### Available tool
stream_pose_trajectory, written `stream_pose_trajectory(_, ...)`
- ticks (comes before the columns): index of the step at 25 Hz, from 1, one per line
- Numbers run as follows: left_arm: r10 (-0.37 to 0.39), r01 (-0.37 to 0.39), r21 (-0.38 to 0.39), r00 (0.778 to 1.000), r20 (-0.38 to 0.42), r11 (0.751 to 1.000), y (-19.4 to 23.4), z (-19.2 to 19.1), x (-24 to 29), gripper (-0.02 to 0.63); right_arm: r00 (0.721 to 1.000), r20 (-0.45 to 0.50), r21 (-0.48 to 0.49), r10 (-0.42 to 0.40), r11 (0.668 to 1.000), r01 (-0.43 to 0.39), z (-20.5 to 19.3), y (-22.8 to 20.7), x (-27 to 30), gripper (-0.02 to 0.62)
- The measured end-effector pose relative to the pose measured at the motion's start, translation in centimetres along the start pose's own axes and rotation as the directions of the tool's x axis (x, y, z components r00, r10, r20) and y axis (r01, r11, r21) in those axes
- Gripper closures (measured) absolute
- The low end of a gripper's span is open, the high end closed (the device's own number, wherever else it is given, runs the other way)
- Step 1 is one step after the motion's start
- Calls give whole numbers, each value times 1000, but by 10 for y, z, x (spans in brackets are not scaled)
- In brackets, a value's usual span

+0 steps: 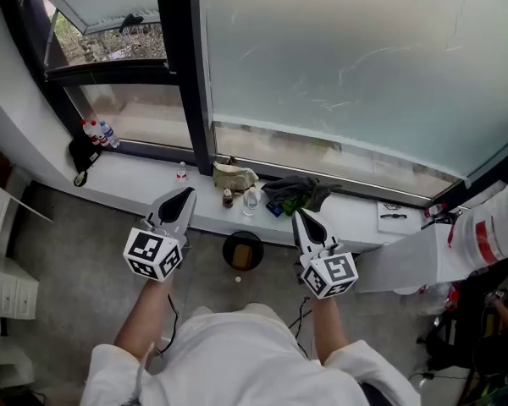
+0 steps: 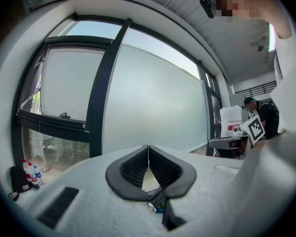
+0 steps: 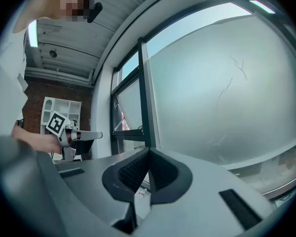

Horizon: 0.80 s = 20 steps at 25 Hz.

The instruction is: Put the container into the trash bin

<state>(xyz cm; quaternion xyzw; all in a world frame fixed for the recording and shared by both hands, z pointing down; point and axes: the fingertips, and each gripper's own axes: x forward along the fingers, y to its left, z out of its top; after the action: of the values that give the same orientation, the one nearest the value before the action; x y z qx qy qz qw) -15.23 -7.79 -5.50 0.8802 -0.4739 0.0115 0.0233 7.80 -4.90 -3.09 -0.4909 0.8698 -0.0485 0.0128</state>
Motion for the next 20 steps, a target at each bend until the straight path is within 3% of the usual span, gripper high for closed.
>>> stream_pose_trajectory(8,79,-77,-17,988,131,997,5,43,-52,588,996,38,61,-86,995,83,18,-19,-42,594)
stream_pose_trajectory(13,194,-188,-51,958,213,981,13,57,-94,589,990,21,66,-141,988,140,16,-27,-73,594)
stream_pose_trajectory(16,257,-243,-94,942,216,966,22,50,-116,589,984,19,61,-175,983,174,16,-26,-88,594)
stream_pose_trajectory(20,232,-220,-81,954,191,972,7,34,-118,589,979,24,33,-201,979,201,22,-30,-101,592)
